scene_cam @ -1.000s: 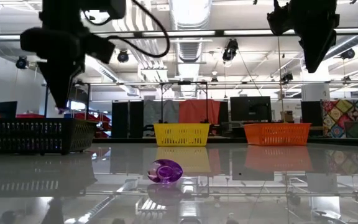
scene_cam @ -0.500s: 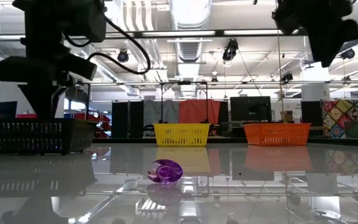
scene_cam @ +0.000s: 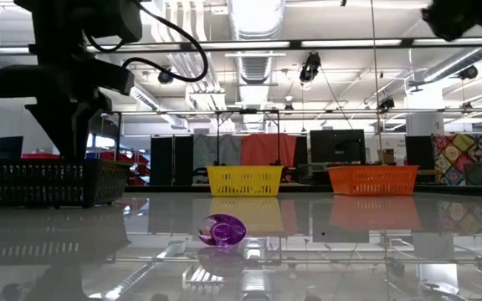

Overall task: Sort Halloween decoration
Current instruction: Put the purple hat toy into the black basket

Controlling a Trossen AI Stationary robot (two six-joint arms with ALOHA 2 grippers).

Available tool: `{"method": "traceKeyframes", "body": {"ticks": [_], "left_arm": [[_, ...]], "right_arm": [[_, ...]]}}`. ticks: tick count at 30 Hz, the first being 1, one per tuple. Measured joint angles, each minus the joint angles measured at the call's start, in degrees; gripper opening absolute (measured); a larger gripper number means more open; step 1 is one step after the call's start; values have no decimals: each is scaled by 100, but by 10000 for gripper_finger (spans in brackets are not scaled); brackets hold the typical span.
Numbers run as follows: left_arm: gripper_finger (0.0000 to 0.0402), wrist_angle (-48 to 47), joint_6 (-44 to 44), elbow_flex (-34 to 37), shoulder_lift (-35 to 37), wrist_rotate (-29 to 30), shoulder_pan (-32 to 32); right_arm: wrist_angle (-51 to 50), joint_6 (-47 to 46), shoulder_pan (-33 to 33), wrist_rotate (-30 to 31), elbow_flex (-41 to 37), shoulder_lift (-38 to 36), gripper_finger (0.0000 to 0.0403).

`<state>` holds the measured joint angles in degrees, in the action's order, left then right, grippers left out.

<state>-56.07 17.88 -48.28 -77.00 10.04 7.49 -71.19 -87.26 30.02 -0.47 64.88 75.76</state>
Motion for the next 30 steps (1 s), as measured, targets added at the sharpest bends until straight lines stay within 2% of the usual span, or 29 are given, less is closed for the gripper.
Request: {"method": "traceKeyframes", "body": {"ticks": [5, 9, 13, 20, 25, 30], "left_arm": [[119, 45, -211, -2, 11, -2, 2], [119, 53, -237, -2, 11, -2, 0], [119, 65, -171, -2, 11, -4, 2], [119, 98, -135, -94, 11, -6, 2], [119, 100, -135, -246, 9, -8, 2], [119, 98, -135, -414, 9, -8, 4]], "right_arm": [[215, -1051, 553, -367, 23, 557, 151], [1046, -1834, 1003, -468, 27, 899, 151], [1604, -3074, 1368, -451, 33, 1215, 151], [1739, -4808, 1844, -617, 35, 1742, 151], [1748, -4963, 1934, -917, 106, 1996, 151], [1752, -4452, 1981, -894, 166, 2092, 151]]}}
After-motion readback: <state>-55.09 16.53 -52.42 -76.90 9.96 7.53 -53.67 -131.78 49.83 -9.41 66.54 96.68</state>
